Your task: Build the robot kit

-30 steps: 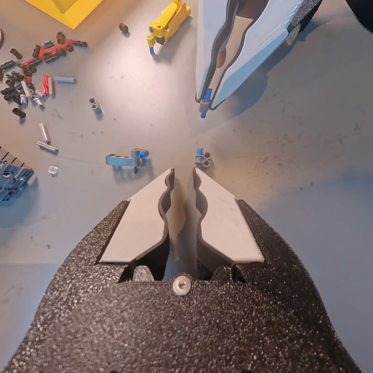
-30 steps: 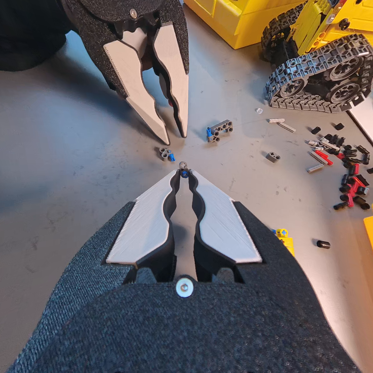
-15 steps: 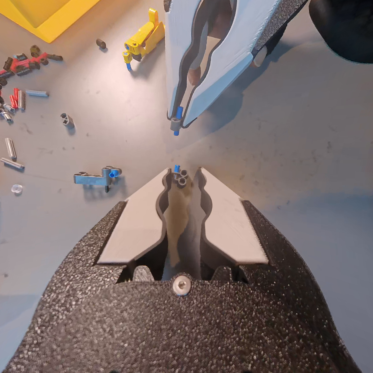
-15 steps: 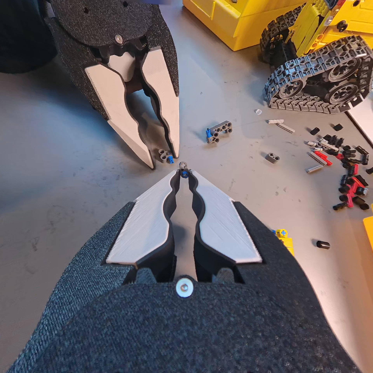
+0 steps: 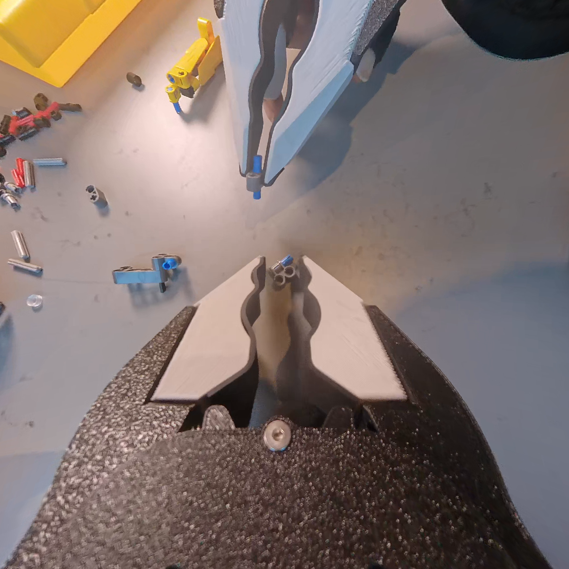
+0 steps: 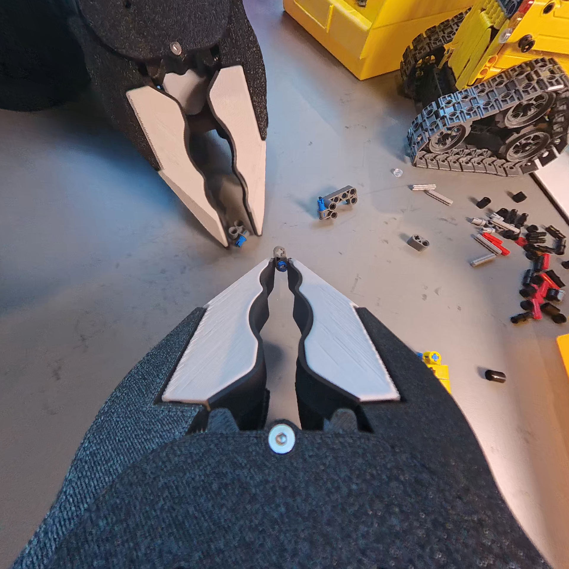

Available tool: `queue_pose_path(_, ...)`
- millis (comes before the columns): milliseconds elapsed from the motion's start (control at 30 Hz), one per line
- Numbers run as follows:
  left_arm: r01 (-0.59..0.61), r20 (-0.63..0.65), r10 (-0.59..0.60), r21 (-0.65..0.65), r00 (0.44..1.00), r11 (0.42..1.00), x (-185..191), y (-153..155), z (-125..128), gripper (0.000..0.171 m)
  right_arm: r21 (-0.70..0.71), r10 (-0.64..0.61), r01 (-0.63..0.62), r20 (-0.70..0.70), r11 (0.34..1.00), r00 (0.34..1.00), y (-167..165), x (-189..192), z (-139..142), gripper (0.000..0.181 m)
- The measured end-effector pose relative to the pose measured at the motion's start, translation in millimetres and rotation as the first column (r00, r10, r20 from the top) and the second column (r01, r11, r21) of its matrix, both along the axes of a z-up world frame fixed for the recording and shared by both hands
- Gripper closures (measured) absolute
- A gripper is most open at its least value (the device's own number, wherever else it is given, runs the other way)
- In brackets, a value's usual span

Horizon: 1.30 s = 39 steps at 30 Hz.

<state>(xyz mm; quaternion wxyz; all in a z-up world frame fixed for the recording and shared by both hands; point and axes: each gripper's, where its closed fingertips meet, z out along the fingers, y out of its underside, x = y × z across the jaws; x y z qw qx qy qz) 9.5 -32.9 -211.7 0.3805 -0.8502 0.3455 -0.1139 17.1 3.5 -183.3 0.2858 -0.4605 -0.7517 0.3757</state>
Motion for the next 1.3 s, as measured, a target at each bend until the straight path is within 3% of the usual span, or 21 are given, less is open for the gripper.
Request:
queue_pose_path(100, 0.012, 0.007, -0.012, 0.010, 1.000, 1.000, -3.9, -7.4, 5.6, 0.143, -0.003, 0.001, -0.001, -0.001, 1.000, 1.000, -0.1, 0.0, 0.1, 0.173)
queue_pose_path(300, 0.021, 0.013, -0.021, -0.017, 1.000, 1.000, -8.5, -12.0, 2.2, 0.145, -0.026, 0.020, -0.020, 0.001, 0.999, 1.000, -5.9, -0.3, -0.8, 0.174)
queue_pose_path(533, 0.076, 0.021, -0.075, -0.037, 0.997, 0.996, 6.9, -19.3, -1.7, 0.160, -0.162, 0.052, -0.055, -0.018, 0.985, 0.998, -20.6, 0.7, 13.9, 0.173)
queue_pose_path(700, 0.051, 0.033, -0.051, -0.014, 0.998, 0.999, 4.4, -14.0, 0.6, 0.143, -0.262, 0.077, -0.076, -0.008, 0.962, 0.997, -30.2, 2.1, 19.6, 0.173)
queue_pose_path(867, 0.066, 0.059, -0.064, -0.027, 0.996, 0.997, 9.9, -10.5, -1.1, 0.157, -0.339, 0.089, -0.072, 0.034, 0.938, 0.995, -34.4, 1.9, 17.2, 0.174)
queue_pose_path(1300, 0.074, 0.029, -0.074, -0.001, 0.997, 0.997, 20.8, -5.9, -1.6, 0.157, -0.210, 0.151, -0.122, 0.129, 0.970, 0.980, -48.2, 6.1, -4.5, 0.174)
